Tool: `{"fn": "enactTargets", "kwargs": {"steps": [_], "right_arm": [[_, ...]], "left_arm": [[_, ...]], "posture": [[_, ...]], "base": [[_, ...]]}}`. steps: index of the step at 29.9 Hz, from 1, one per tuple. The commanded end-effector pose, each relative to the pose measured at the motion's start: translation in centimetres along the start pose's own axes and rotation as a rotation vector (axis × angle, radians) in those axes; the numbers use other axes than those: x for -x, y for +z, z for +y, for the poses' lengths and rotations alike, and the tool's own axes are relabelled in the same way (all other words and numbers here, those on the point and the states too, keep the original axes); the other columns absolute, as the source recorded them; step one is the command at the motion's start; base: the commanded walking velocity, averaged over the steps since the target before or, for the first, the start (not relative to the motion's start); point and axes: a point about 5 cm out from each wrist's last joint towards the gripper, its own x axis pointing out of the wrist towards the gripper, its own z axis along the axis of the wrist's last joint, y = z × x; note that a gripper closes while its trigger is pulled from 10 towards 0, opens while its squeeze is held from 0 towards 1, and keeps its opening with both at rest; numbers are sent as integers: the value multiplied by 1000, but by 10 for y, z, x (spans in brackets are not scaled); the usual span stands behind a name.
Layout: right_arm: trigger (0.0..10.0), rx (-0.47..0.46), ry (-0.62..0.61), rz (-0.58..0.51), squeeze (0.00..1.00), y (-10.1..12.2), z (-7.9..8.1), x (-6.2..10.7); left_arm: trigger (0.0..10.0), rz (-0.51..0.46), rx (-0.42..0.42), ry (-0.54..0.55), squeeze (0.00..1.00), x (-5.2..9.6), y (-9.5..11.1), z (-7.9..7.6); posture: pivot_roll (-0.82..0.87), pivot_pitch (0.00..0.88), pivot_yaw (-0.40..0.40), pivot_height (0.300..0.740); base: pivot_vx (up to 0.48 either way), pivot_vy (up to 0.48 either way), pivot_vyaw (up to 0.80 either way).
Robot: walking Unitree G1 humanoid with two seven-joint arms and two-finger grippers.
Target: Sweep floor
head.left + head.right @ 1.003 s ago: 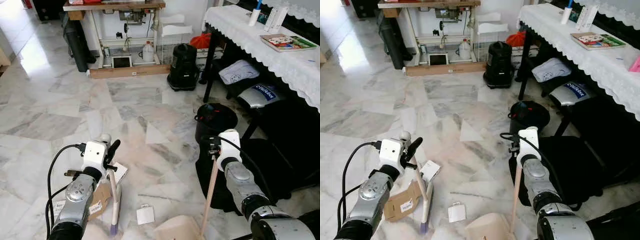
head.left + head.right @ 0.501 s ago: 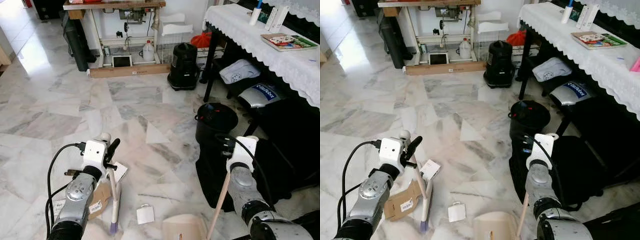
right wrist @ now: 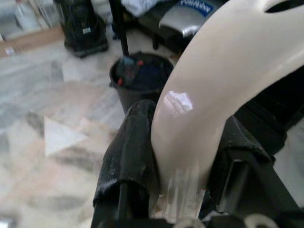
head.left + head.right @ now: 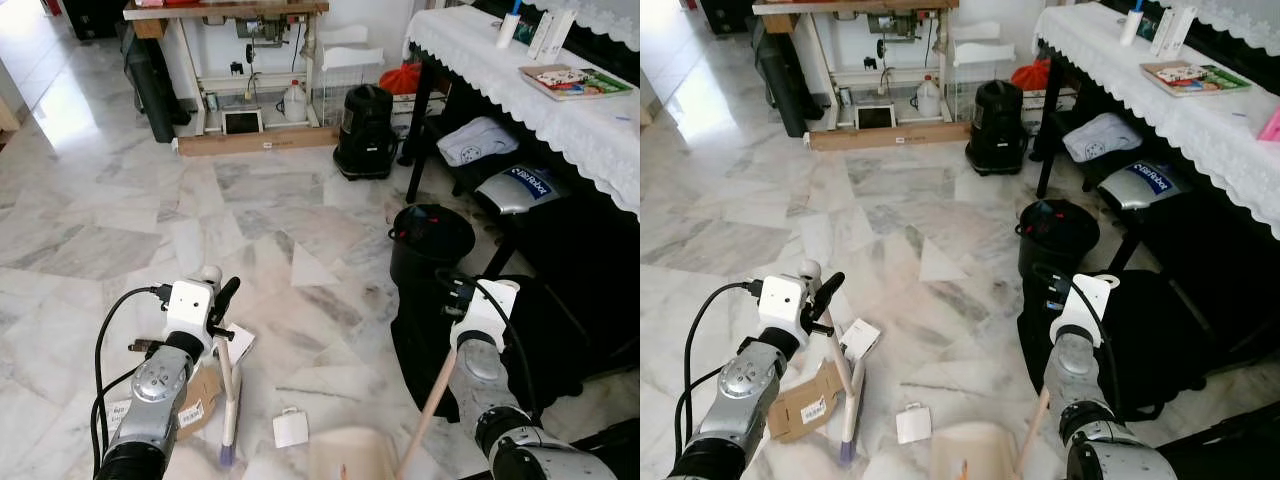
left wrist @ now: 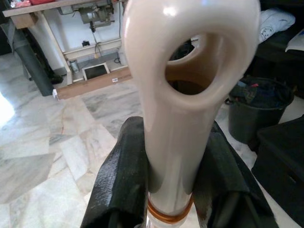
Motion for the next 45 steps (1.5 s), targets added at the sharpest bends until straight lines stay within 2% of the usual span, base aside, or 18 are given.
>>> {"fn": "enactTargets", "kwargs": {"steps": [1,5,8,14,16,24,30,33,41,45], "right_arm": [[10000,-24,7,-95,0,20,4,-6],[10000,9,20,-115,0,23,6,-6],[10000,22,17,-92,0,18,5,-5],[10000,63,-4,40,0,-5,1,0],[10000,64,-9,54,0,-7,0,1],[10000,66,-17,53,0,-7,-1,1],[10000,44,-7,-16,0,4,0,-2],[10000,54,-2,-11,0,3,1,-2],[10000,122,-32,147,0,-19,-4,3],[10000,96,-37,140,0,-19,-5,4]], "left_arm": [[10000,-56,-30,2,0,-3,12,4],[10000,-58,-32,-1,0,-2,12,3],[10000,-56,-32,-4,0,0,11,3],[10000,-51,-34,-5,0,2,10,3],[10000,-51,-34,-6,0,3,10,3],[10000,-46,-29,-10,0,4,9,2],[10000,-49,-27,-15,0,4,9,0],[10000,-50,-27,-14,0,4,10,0],[10000,-52,-27,-15,0,5,10,0],[10000,-52,-26,-18,0,5,10,-1]], "posture": [[81,0,-9,740],[85,0,-5,740],[86,0,-4,740],[97,0,-8,740],[97,0,-9,740],[92,0,-11,740],[88,0,-9,740],[88,0,-9,740],[91,0,-11,740],[90,0,-12,740]], "base": [[0,0,0],[0,0,0],[0,0,0],[0,0,0],[0,0,0],[0,0,0],[0,0,0],[0,0,0],[0,0,0],[0,0,0]]}}
